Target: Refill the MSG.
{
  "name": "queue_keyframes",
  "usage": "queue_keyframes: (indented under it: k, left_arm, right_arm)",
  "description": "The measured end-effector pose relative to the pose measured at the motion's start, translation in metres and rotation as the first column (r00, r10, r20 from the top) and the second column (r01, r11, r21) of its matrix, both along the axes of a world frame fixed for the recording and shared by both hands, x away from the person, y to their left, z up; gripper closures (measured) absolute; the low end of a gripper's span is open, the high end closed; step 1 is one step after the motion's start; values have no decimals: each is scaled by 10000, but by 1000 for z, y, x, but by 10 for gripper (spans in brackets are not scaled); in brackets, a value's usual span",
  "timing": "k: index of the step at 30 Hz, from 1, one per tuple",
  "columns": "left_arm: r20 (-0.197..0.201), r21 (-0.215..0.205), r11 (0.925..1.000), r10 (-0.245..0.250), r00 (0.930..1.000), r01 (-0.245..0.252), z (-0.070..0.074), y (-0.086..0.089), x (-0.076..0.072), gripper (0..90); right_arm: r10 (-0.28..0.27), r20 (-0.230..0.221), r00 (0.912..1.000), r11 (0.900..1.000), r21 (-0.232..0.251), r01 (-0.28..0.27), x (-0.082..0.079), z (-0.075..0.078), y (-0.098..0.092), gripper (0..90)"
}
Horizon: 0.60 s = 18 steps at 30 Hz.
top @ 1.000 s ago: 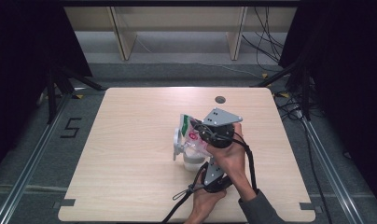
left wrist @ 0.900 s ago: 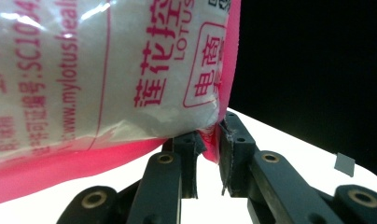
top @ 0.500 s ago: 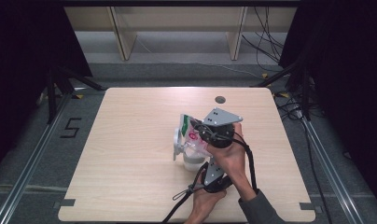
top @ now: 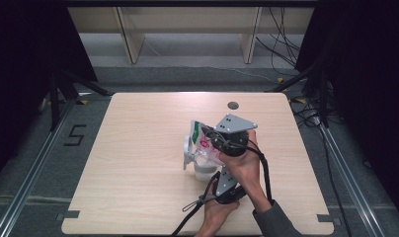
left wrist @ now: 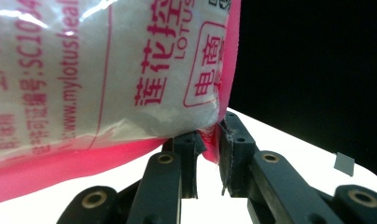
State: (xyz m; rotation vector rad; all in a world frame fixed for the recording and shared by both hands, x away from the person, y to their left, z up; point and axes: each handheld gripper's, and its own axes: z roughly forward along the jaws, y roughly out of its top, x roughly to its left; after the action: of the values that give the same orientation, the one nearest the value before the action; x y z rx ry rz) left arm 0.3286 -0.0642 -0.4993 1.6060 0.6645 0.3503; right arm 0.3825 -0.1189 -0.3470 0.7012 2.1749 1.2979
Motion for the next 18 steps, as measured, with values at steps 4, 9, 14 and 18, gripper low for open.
queue_keyframes:
  k: [4, 9, 14, 18]
  left_arm:
    - [14, 17, 10000, 11, 10000, -11, 0, 0, 0, 780]
    - [-221, -962, 9952, 144, 9997, -164, 0, -7, -2, 780]
    - [10, 7, 9999, 136, 9999, -136, 0, 0, -1, 780]
    - [-212, -911, 9956, 210, 9996, -229, 0, -6, -3, 780]
  right_arm:
    - [49, 8, 10000, 10000, -56, -49, 0, 1, 0, 890]
    - [-2, 211, 9998, 10000, -67, 3, 1, 0, 0, 890]
    - [76, -14, 10000, 10000, -27, -76, 0, 1, 0, 890]
    - [73, 9, 10000, 10000, -51, -72, 0, 0, 0, 890]
